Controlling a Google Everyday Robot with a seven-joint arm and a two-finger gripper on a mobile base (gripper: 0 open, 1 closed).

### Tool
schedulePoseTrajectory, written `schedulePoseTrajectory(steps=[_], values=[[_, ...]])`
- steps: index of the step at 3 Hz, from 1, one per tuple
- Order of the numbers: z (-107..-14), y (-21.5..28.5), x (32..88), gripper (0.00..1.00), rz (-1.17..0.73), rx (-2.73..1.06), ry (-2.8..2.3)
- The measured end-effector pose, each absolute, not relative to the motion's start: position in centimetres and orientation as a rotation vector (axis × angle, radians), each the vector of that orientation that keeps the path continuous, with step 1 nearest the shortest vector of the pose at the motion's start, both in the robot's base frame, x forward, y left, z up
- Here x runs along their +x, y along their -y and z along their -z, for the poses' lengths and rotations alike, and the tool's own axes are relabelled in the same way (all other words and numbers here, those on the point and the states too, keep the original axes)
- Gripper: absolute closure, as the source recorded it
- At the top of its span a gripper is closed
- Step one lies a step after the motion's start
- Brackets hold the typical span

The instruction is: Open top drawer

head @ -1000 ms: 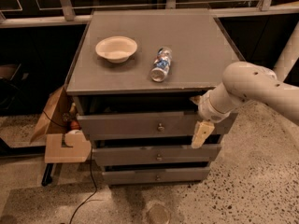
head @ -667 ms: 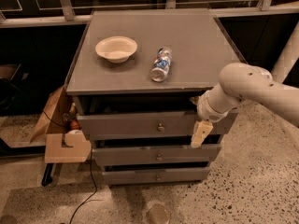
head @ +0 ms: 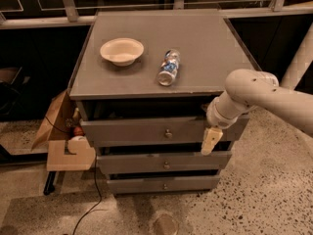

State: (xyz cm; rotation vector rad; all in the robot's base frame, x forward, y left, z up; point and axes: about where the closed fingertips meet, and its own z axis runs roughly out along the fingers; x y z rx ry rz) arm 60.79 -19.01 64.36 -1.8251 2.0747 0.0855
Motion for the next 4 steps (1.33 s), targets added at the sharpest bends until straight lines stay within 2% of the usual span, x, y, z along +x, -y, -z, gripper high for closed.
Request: schedulePoseTrajectory(steps=[4], values=[[-61.8, 21.1, 60.4, 0.00, -0.191, -1.849, -2.223]])
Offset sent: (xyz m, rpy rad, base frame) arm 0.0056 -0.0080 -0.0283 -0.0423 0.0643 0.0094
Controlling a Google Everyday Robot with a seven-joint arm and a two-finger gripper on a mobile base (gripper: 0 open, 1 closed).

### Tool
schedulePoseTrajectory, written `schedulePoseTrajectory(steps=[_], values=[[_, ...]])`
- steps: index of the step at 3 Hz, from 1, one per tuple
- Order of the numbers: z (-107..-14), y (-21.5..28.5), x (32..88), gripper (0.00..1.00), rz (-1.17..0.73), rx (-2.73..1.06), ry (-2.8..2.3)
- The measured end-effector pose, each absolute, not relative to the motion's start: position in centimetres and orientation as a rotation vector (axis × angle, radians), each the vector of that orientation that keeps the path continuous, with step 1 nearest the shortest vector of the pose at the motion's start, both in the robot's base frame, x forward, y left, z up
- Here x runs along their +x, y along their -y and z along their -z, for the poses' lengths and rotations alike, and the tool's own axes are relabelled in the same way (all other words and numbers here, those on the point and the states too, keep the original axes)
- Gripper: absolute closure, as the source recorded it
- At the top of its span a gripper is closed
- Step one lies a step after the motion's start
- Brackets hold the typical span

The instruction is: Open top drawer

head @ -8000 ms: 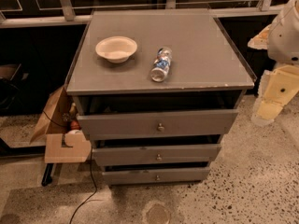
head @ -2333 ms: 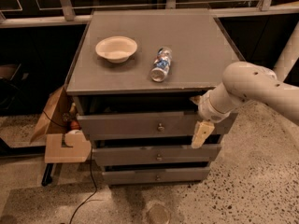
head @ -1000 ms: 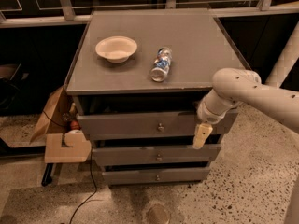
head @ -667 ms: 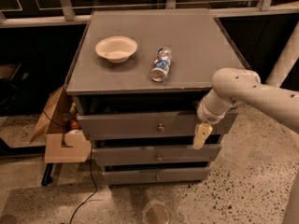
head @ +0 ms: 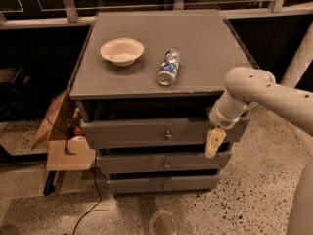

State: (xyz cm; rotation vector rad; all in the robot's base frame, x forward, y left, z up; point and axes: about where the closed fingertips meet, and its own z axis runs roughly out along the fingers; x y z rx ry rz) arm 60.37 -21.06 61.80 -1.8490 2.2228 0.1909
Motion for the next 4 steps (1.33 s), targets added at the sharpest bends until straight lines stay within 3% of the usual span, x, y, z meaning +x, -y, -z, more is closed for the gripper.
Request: schedulePoseTrajectory(steps=[4], values=[[-63.1, 22.8, 56.5, 0.00, -0.375, -1.832, -2.342]])
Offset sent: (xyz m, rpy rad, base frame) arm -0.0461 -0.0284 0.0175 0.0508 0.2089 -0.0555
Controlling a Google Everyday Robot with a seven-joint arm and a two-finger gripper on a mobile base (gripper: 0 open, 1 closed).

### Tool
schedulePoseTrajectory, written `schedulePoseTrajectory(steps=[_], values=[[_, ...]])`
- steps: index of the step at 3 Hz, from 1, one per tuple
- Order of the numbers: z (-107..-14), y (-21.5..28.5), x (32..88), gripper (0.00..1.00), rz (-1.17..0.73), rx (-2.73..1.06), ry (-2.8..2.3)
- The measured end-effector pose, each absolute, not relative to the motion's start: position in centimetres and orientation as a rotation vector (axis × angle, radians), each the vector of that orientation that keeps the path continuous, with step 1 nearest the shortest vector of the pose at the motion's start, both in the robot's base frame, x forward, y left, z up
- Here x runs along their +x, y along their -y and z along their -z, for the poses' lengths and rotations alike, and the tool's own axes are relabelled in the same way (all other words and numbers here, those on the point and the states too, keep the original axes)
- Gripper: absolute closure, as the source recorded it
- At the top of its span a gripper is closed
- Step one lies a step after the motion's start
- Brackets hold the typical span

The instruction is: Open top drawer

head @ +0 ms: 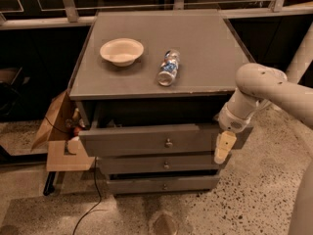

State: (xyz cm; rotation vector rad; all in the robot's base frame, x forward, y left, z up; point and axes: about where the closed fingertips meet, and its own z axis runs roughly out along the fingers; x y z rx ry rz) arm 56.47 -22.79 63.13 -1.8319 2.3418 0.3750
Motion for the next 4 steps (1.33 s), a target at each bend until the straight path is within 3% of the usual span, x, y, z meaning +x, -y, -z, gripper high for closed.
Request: schedulePoseTrajectory(steps=[4], values=[[-67.6, 25.4, 47.6, 0.00, -0.676, -1.880, -2.542]])
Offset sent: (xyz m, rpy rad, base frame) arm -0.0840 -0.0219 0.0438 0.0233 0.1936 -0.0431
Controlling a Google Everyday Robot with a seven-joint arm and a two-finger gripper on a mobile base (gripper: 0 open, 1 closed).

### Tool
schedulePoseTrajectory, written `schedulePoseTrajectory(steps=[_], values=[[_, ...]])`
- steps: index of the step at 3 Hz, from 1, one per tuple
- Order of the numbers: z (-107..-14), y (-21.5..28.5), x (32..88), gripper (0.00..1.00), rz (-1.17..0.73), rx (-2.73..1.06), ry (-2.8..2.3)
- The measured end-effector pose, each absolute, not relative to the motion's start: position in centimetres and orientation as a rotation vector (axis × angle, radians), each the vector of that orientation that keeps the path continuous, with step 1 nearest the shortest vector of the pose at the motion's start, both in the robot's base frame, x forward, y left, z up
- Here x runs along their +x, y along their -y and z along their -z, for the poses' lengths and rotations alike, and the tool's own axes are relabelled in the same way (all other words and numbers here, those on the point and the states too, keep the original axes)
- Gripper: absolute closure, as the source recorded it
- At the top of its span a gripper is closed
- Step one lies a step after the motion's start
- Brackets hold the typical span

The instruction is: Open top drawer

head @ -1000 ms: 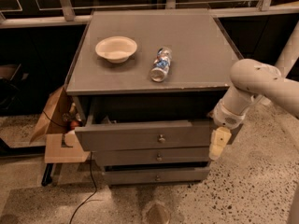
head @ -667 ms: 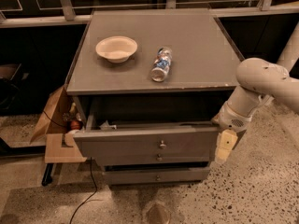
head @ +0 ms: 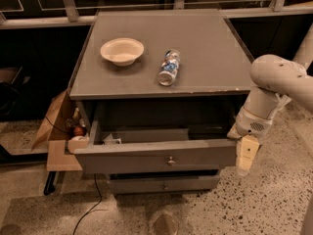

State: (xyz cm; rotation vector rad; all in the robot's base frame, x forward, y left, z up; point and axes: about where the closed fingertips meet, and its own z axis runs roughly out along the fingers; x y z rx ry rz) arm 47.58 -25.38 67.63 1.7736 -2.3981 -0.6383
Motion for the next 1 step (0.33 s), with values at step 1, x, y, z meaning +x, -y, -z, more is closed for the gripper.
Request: schedulePoseTrajectory(steps=[1], values=[[-67.63, 25.38, 47.58, 0.00, 0.638, 1.774, 2.398]])
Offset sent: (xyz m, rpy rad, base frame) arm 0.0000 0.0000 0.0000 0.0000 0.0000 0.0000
